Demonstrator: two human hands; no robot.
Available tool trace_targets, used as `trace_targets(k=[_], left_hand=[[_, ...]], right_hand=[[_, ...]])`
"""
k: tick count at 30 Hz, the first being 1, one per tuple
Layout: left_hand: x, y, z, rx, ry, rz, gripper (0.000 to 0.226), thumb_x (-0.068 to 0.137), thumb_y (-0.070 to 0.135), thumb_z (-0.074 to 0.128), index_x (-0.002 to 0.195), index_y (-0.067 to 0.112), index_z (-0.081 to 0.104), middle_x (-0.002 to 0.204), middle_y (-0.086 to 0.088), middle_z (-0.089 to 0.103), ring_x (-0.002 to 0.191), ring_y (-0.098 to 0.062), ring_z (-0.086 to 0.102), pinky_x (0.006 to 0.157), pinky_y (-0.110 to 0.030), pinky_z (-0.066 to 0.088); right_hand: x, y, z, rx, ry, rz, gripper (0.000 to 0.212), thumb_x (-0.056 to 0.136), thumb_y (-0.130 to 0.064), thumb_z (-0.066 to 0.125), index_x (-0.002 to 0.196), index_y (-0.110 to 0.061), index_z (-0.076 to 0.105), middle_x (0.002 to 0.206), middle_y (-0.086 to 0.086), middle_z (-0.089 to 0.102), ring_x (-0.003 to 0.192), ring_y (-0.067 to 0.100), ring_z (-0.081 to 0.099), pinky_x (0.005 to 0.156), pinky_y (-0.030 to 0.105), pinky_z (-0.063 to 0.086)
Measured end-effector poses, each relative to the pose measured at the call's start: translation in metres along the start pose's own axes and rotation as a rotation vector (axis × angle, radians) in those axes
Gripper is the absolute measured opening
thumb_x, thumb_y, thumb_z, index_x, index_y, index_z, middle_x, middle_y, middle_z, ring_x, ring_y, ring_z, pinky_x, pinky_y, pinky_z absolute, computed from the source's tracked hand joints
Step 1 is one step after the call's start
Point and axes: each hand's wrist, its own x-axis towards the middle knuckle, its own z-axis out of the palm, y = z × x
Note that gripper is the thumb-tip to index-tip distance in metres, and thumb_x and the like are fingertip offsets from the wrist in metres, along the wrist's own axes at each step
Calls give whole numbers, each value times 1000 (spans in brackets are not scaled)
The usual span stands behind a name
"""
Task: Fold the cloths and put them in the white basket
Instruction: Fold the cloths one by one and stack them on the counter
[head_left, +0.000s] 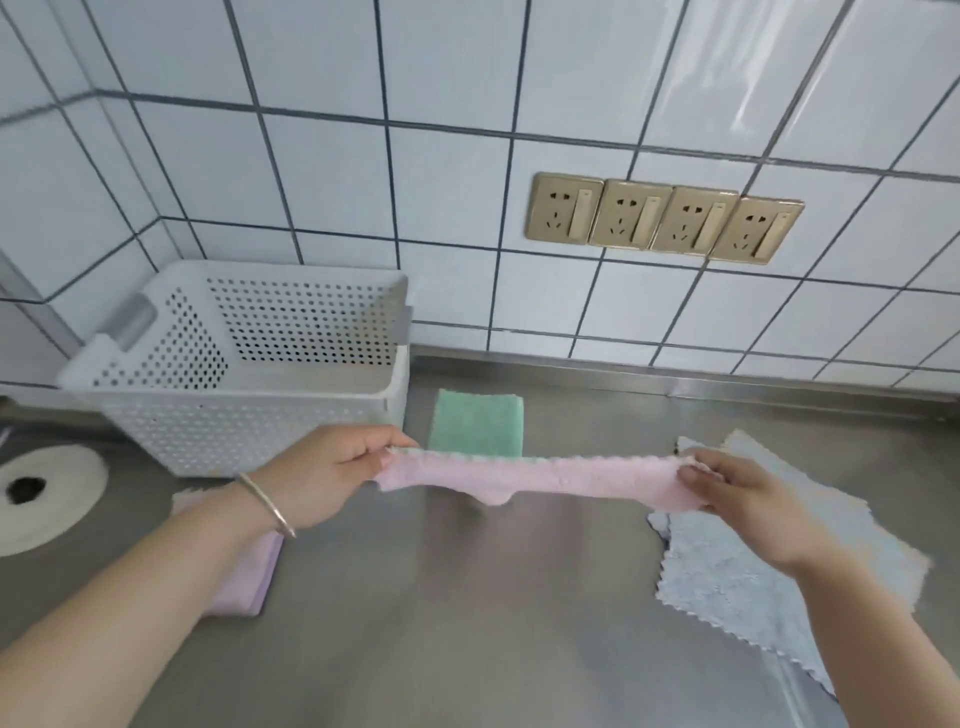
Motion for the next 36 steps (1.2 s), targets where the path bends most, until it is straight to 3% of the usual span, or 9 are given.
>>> trace_targets(k=[3, 8, 12, 14, 18, 24, 27, 31, 36], left_hand=[[-30, -30, 24, 36, -188, -64, 29, 94, 30, 45, 88, 55, 58, 89, 33, 65, 79, 10, 57, 75, -8, 40], [-56, -79, 82, 161, -535, -163, 23, 98, 19, 41, 109, 24, 60, 79, 32, 48, 68, 26, 45, 70, 0, 31], [-69, -105, 115, 189, -631, -190, 17, 95, 22, 42, 94, 16, 58, 64, 5, 46, 60, -4, 43, 62, -13, 30], [-70, -113, 124, 222, -679, -201, 18, 93, 22, 42, 78, 25, 52, 66, 3, 45, 63, -12, 40, 59, -17, 28], [-58, -119, 130, 161, -592, -288, 33, 93, 16, 42, 61, 27, 40, 56, 12, 42, 54, -1, 36, 57, -21, 30], [-17, -114, 137, 57, -270, -394, 32, 94, 13, 41, 67, 30, 48, 66, 11, 53, 59, -3, 46, 53, -13, 32], [0, -114, 144, 39, -183, -484, 25, 94, 10, 40, 78, 22, 55, 76, -2, 57, 68, -15, 48, 55, -23, 33], [16, -122, 151, 101, -123, -568, 22, 92, 8, 39, 85, 12, 59, 91, -21, 64, 80, -29, 57, 65, -29, 36], [33, -132, 160, 185, -77, -596, 23, 92, 14, 46, 76, 5, 60, 104, -27, 64, 100, -38, 59, 79, -35, 44]], right_hand=[[-28, 27, 22, -40, -151, 131, 25, 92, -17, 55, 69, -11, 60, 66, -1, 53, 70, 14, 48, 70, 29, 34], [-73, 76, 62, -76, -265, 469, 34, 75, -32, 65, 85, 0, 61, 82, 5, 57, 70, 9, 52, 67, 19, 42], [-101, 97, 82, -173, -355, 626, 40, 91, -22, 55, 116, 9, 54, 121, 28, 55, 101, 25, 61, 82, 26, 51], [-108, 107, 86, -233, -378, 667, 33, 94, -20, 52, 114, 5, 58, 115, 27, 59, 96, 24, 62, 97, 38, 47], [-103, 120, 97, -151, -290, 679, 17, 94, -24, 50, 103, -21, 64, 103, 1, 67, 98, 15, 61, 95, 32, 48], [-66, 133, 108, -182, 26, 606, 23, 96, -11, 47, 100, 1, 65, 86, 19, 65, 79, 28, 60, 73, 33, 46], [-49, 135, 113, -215, 65, 572, 20, 96, -16, 46, 86, -10, 62, 80, 8, 59, 74, 20, 52, 65, 28, 35], [-33, 136, 114, -307, 112, 528, 25, 97, -24, 44, 106, -12, 63, 98, 8, 65, 89, 22, 56, 75, 28, 40], [-25, 143, 108, -371, 115, 511, 22, 95, -22, 46, 74, -22, 54, 73, -3, 56, 81, 22, 55, 59, 23, 37]])
